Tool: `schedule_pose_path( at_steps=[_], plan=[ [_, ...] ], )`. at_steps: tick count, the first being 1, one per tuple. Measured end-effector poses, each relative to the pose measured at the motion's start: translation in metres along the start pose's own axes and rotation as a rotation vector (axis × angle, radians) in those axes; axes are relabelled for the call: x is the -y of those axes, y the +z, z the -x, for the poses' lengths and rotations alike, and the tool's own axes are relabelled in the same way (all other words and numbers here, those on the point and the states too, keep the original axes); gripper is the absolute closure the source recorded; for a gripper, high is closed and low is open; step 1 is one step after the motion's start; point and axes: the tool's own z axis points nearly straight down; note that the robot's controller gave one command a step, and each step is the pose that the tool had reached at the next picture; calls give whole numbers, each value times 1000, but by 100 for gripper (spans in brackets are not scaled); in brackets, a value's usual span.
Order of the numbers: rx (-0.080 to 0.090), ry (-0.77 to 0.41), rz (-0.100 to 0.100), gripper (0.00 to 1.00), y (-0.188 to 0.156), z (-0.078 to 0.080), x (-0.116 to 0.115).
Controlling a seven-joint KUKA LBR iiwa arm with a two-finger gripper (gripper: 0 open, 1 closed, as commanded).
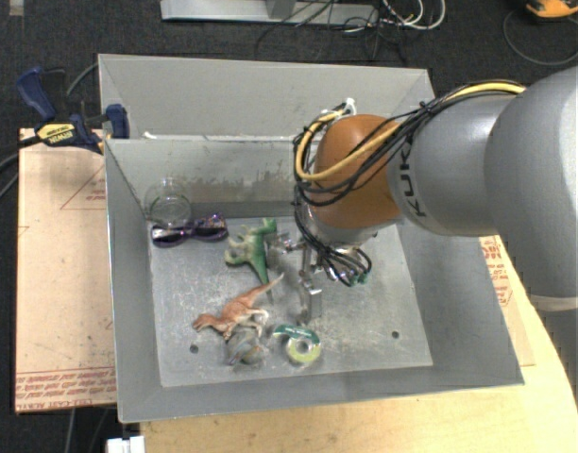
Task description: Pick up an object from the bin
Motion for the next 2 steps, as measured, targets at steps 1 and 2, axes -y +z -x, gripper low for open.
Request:
schedule_pose_path(
  at_steps=[1,2],
  plan=[
    [16,-198,-9,0,3,19,-16],
    [-3,-58,0,0,1,63,-26]
  ],
)
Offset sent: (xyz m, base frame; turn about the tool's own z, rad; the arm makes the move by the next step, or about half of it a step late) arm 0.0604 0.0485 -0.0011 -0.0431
